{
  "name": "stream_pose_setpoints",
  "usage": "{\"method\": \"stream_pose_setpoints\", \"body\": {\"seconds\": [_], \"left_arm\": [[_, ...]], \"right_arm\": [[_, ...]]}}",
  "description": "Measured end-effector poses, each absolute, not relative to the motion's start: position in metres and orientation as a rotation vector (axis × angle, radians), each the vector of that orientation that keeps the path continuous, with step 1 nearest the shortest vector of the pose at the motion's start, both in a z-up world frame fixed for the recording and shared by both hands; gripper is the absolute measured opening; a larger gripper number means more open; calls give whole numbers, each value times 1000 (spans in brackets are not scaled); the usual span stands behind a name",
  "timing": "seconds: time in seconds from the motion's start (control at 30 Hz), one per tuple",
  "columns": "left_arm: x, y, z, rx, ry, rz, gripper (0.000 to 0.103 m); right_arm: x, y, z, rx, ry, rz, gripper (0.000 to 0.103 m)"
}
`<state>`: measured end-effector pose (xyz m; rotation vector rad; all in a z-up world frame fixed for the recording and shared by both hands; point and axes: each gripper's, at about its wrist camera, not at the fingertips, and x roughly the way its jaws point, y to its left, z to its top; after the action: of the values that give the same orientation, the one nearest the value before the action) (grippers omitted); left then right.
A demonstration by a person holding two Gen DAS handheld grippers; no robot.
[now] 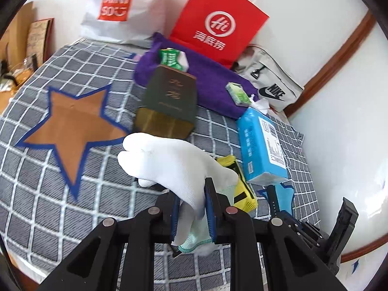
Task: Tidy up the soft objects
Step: 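Carry the glove and the strap toward the purple towel with both grippers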
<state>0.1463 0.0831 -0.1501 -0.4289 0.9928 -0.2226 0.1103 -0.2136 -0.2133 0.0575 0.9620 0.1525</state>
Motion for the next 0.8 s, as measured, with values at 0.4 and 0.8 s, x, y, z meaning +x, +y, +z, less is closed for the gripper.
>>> {"method": "stream_pose_setpoints", "body": {"seconds": [0.4,0.8], "left_arm": [[134,97,-141,-452,976,-216,18],[139,89,-152,-457,1013,-220,18]], "right_arm": [[110,-215,-202,68,975,173,5],[120,-207,-239,-47,940,104,33]]}}
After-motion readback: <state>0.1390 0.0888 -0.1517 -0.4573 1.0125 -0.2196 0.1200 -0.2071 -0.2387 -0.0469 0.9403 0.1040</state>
